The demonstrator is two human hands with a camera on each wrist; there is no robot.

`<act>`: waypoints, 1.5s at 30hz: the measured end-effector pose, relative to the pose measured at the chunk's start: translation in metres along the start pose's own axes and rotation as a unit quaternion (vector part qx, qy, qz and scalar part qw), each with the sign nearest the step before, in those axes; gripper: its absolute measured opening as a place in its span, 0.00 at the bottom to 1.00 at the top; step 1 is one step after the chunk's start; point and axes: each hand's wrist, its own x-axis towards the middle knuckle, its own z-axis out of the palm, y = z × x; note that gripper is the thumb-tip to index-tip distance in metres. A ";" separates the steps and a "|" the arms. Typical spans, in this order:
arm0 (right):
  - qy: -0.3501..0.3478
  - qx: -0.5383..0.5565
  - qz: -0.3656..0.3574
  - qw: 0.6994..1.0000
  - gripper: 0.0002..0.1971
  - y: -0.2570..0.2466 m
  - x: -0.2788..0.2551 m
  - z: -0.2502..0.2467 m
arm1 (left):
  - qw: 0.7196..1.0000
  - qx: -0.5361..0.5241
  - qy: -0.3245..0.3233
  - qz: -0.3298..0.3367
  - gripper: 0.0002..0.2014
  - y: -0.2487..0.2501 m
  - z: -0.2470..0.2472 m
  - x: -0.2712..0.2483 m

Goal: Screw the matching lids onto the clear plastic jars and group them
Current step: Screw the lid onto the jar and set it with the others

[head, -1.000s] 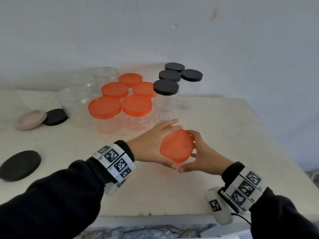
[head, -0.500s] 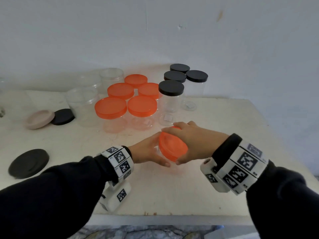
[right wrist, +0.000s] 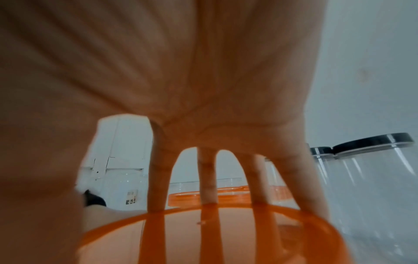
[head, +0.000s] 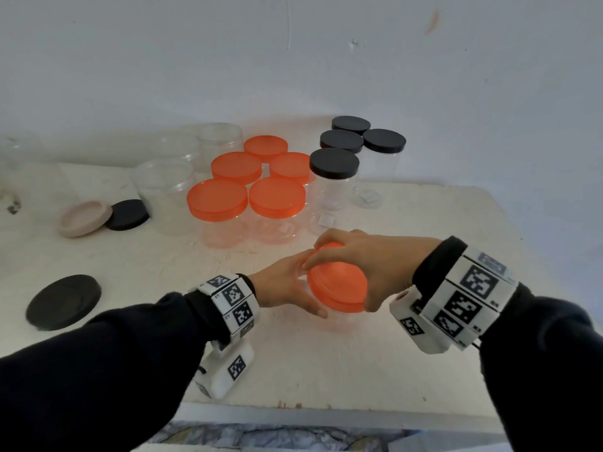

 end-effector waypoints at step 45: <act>0.089 -0.105 0.099 0.986 0.42 -0.011 0.008 0.014 | 0.999 -0.005 0.050 -0.021 0.40 0.000 -0.002 -0.005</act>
